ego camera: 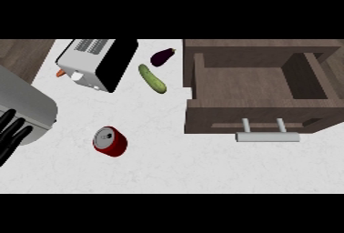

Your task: Pick up the can, place it into the drawer and close the drawer

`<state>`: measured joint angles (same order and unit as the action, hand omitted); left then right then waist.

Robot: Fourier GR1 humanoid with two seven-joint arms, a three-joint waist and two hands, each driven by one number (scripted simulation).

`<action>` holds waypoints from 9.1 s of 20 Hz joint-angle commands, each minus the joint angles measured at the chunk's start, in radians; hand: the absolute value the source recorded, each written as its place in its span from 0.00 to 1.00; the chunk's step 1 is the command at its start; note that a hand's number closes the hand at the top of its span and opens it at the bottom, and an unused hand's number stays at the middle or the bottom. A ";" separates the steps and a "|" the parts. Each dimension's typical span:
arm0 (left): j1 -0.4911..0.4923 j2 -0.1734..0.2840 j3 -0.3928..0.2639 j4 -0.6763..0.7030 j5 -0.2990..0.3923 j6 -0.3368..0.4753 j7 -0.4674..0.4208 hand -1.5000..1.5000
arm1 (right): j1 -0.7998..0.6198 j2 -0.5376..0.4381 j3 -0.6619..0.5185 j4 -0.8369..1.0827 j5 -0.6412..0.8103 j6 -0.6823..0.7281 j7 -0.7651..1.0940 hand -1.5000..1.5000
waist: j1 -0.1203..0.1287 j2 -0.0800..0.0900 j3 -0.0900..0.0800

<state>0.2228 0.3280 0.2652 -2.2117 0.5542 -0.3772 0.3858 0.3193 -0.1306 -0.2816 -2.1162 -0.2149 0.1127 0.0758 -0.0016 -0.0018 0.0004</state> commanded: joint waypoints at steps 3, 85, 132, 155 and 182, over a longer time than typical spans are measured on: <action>-0.068 -0.006 0.025 0.031 0.122 0.070 0.115 0.00 | 0.064 0.022 -0.035 -0.045 -0.025 0.046 -0.019 0.00 | -0.005 0.001 0.000; -0.579 -0.190 -0.051 1.602 -0.368 -0.146 -0.696 1.00 | 0.136 0.129 -0.436 -0.121 -0.310 0.440 0.139 0.00 | -0.009 0.002 -0.001; -0.936 -0.328 -0.349 0.887 -0.311 0.773 -0.223 1.00 | 0.129 0.130 -0.423 -0.224 -0.350 0.332 0.238 0.00 | -0.012 0.002 0.000; -1.518 -0.328 -0.444 1.414 -0.111 0.967 -0.271 1.00 | 0.063 0.055 -0.441 -0.130 -0.374 0.351 0.209 0.00 | -0.035 0.007 0.000; -1.613 -0.328 -0.812 1.712 0.284 1.105 -0.470 0.00 | 0.025 0.104 -0.380 -0.221 -0.327 0.320 0.270 0.00 | -0.081 0.017 0.001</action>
<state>-1.3935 0.0000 -0.4933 -0.5089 0.8057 0.6953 -0.0821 0.3468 -0.0399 -0.6757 -2.3042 -0.5578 0.4429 0.3332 -0.0833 0.0158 0.0020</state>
